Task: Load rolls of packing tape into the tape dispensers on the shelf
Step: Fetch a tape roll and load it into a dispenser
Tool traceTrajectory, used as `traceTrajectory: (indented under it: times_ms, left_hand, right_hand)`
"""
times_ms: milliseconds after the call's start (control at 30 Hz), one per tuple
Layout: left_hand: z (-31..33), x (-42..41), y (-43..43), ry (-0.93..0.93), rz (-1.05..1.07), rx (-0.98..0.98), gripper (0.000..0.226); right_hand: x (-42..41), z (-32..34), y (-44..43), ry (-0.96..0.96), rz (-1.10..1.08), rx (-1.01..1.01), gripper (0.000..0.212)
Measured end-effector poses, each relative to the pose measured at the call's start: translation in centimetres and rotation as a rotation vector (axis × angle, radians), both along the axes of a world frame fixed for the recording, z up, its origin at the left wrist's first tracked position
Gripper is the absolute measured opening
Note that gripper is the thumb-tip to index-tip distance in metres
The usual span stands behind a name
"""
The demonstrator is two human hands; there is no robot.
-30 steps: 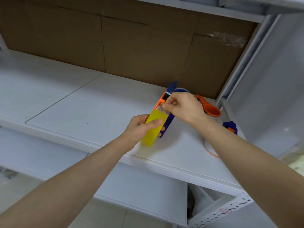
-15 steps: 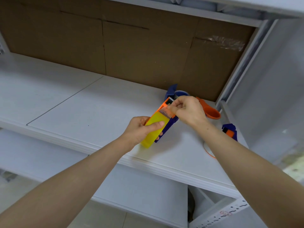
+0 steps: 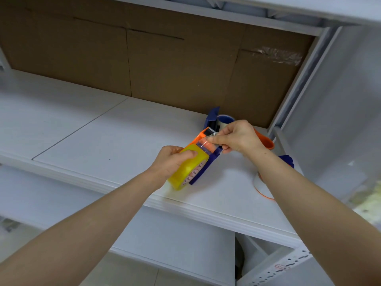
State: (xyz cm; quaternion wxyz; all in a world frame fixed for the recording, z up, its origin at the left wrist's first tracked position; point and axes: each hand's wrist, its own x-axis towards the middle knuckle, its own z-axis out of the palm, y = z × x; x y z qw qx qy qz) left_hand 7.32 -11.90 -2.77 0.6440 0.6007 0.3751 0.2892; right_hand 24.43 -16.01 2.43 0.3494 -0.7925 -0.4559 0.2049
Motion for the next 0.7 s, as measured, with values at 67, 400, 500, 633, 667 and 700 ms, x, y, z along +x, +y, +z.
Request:
traceTrajectory:
  times_ms: [67, 400, 500, 633, 667, 700]
  left_hand:
    - [-0.1, 0.1, 0.0, -0.030, -0.001, -0.011, 0.010]
    - [-0.3, 1.0, 0.1, -0.011, 0.066, 0.017, 0.028]
    - [0.2, 0.8, 0.1, 0.021, 0.065, 0.025, 0.027]
    - [0.7, 0.9, 0.0, 0.069, 0.027, 0.048, 0.026]
    - [0.8, 0.8, 0.1, 0.066, 0.010, 0.040, 0.023]
    - [0.7, 0.6, 0.2, 0.067, -0.019, 0.034, 0.020]
  right_hand:
    - [0.1, 0.1, 0.2, -0.020, -0.003, -0.027, 0.022]
    - [0.5, -0.5, 1.4, -0.248, -0.057, -0.058, 0.016]
    - [0.4, -1.3, 1.0, -0.304, 0.002, 0.047, 0.025]
    - [0.8, -2.0, 1.1, -0.336, 0.020, 0.124, 0.021]
    - [0.8, -2.1, 1.1, -0.353, 0.026, 0.132, 0.019]
    - [0.9, -2.2, 1.1, -0.365, 0.033, 0.139, 0.018]
